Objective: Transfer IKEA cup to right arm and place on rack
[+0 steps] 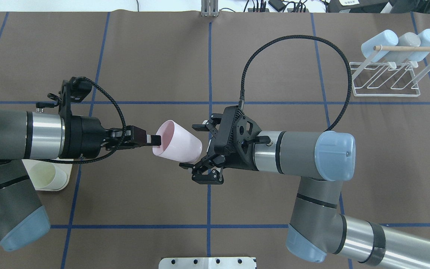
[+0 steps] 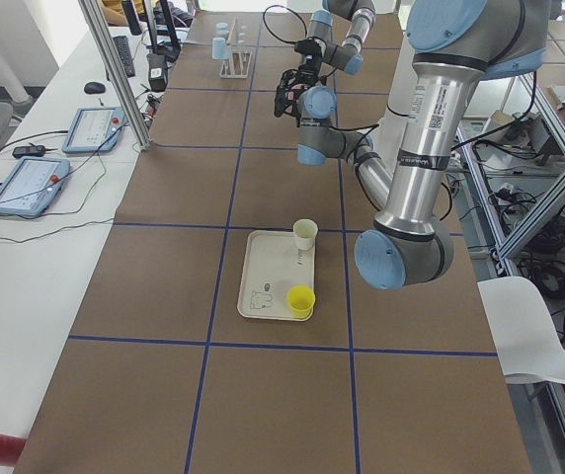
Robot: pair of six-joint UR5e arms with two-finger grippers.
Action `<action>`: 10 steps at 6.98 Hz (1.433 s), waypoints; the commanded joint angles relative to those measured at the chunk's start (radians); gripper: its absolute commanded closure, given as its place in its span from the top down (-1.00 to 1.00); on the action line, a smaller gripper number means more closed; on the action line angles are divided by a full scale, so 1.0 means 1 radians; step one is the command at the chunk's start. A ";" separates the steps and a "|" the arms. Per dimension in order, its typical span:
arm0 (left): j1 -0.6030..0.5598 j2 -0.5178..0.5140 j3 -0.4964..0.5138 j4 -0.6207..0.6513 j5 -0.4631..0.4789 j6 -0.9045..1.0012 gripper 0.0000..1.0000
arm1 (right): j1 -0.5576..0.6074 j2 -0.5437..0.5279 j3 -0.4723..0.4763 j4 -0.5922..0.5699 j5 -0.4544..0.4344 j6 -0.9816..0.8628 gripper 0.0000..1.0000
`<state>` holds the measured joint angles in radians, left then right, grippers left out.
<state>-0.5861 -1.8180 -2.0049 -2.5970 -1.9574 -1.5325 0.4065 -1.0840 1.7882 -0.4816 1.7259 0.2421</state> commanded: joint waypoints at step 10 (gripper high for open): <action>0.035 -0.003 0.008 0.000 0.035 0.002 -1.00 | 0.002 -0.004 0.002 0.000 0.001 -0.003 0.64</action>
<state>-0.5516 -1.8204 -1.9973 -2.5970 -1.9224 -1.5321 0.4079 -1.0873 1.7892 -0.4815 1.7273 0.2405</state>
